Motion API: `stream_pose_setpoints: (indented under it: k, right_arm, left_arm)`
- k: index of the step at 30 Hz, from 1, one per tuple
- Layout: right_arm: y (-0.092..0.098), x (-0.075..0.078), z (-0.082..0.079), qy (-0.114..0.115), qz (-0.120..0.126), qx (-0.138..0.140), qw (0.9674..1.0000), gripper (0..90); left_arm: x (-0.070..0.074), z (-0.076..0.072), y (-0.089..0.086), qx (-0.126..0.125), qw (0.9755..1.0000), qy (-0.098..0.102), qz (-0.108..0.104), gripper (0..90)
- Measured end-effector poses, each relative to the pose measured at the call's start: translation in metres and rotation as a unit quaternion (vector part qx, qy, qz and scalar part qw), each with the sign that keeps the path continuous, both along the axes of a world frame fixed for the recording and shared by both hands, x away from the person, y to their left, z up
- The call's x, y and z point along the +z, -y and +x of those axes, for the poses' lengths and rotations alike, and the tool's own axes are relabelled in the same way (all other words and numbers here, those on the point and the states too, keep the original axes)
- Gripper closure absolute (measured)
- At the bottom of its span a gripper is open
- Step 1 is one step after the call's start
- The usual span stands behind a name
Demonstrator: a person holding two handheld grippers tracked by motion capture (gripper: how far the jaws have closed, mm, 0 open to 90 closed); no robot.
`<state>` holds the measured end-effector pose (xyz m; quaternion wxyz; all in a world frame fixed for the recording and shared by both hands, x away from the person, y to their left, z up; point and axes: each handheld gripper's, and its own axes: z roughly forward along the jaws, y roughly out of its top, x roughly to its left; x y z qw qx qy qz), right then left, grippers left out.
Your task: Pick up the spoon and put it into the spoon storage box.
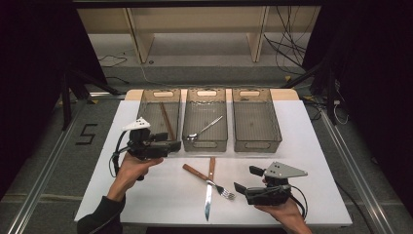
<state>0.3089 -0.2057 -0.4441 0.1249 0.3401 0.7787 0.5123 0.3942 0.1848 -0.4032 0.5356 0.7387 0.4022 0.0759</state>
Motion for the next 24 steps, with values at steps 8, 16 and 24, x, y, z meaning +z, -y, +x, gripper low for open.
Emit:
stream_pose_setpoints:
  k: [8, 16, 24]
  right_arm:
    - [-0.014, -0.001, 0.004, -0.006, -0.01, 0.016, 0.9998, 19.7]
    - [-0.024, -0.001, 0.009, -0.009, -0.014, 0.024, 0.9996, 19.9]
    - [-0.033, -0.002, 0.018, -0.021, -0.027, 0.033, 0.9989, 19.8]
  left_arm:
    - [-0.013, -0.017, -0.006, 0.001, 0.9998, 0.012, 0.013, 21.9]
    - [-0.024, -0.031, -0.01, -0.002, 0.9997, 0.022, 0.011, 20.8]
    - [-0.037, -0.042, -0.008, -0.006, 0.999, 0.029, 0.035, 20.2]
